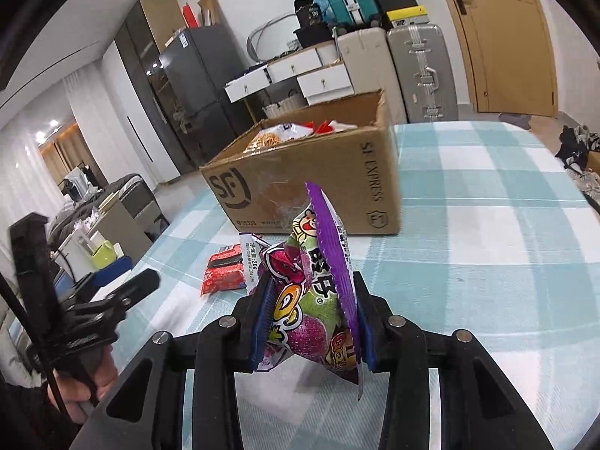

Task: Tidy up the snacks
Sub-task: 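Grasp the purple candy bag with the right gripper and lift it, then grasp the red wafer bar pack with the left gripper and lift it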

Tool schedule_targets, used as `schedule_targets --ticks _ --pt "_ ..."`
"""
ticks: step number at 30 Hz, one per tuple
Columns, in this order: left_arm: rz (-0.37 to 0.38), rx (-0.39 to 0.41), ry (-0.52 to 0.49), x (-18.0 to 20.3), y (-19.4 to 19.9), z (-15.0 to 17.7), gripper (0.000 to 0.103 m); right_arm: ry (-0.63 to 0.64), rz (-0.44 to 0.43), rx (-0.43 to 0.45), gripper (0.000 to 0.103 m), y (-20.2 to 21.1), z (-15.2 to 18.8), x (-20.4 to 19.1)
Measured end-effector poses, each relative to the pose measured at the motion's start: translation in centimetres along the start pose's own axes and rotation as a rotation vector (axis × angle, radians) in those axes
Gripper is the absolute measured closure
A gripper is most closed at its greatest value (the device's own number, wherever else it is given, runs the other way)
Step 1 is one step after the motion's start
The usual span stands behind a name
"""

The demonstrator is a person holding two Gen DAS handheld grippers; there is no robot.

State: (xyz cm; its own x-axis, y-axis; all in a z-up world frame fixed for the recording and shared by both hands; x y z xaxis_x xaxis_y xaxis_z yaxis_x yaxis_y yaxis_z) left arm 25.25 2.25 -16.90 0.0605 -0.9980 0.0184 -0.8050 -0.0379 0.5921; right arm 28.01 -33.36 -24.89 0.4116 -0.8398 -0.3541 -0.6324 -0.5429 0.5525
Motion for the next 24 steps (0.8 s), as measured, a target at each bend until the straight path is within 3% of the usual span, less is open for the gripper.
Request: schedule_targets --ticks 3,7,12,21,24 --pt "0.001 -0.059 0.01 -0.3 -1.3 0.3 0.001 0.003 0.017 0.049 0.064 1.7 0.3 0.4" --pt "0.089 -0.05 0.075 0.1 -1.9 -0.1 0.001 -0.028 0.018 0.126 0.064 3.2 0.0 0.9" --pt "0.113 -0.187 0.064 2.4 -5.0 -0.2 0.001 -0.015 0.003 0.137 0.064 3.7 -0.1 0.5" --pt "0.058 -0.359 0.137 4.5 -10.1 -0.5 0.002 -0.082 -0.023 0.174 0.064 4.3 -0.3 1.5" --pt "0.035 -0.368 0.144 4.5 -10.6 -0.6 0.011 -0.09 -0.031 0.18 0.064 4.4 -0.4 1.6"
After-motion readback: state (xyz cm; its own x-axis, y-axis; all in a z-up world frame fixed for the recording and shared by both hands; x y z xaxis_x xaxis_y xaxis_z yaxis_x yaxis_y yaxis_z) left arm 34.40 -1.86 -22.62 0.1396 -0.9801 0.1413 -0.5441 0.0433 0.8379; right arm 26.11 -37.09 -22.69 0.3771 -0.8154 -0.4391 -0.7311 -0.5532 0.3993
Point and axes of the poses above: each gripper's, at about its wrist camera, not at the fingertips, and y roughly against the way its jaws point, x to its right, z to its underside, the point moved 8 cm from there along -y, roughly the way its jaws point, and after that the axes turned 4 degrees about -z, right-handed, at the moved point
